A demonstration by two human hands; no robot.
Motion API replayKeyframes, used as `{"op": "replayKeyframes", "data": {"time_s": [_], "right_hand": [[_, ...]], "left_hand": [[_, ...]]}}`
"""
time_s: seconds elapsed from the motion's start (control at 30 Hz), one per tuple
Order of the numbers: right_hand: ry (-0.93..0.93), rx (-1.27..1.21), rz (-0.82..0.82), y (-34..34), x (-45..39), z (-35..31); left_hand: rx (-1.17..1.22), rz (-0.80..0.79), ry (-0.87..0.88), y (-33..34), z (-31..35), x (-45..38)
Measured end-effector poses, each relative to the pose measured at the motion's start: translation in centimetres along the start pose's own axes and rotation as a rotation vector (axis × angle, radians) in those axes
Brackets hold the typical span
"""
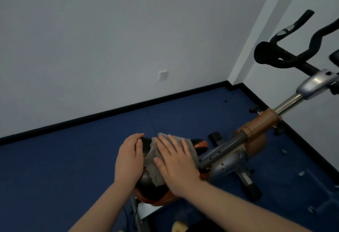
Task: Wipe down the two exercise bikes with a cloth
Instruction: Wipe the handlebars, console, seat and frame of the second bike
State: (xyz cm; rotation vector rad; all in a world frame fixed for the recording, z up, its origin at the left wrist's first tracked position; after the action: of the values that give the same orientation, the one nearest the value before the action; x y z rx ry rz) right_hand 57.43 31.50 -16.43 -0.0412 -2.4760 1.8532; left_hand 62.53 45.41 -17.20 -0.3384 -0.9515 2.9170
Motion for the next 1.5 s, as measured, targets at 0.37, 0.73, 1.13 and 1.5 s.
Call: {"op": "replayKeyframes", "data": {"time_s": [0.37, 0.73, 1.13, 1.5], "right_hand": [[-0.150, 0.013, -0.029, -1.1, -1.3, 3.0], [-0.236, 0.022, -0.057, -0.6, -0.3, 3.6], [-0.131, 0.093, -0.051, -1.5, -1.6, 6.3], [-0.074, 0.114, 0.008, -1.6, -2.1, 6.1]], "left_hand": [[0.071, 0.057, -0.072, -0.1, 0.5, 3.1], [0.083, 0.091, -0.075, -0.4, 0.3, 3.3], [0.074, 0.073, -0.094, -0.5, 0.4, 3.3], [0.073, 0.075, -0.078, -0.7, 0.4, 3.2]]}}
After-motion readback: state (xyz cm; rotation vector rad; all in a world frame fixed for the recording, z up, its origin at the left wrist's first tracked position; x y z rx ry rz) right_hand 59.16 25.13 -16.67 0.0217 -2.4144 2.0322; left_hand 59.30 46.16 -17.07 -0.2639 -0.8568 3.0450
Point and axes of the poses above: each hand's wrist, its own x-axis away from the middle knuckle, its own y-axis out of the palm, z = x × y, the point moved 5 cm from there along -x, towards the middle knuckle, and after that the axes turned 11 degrees about y, right-handed, at the moved point
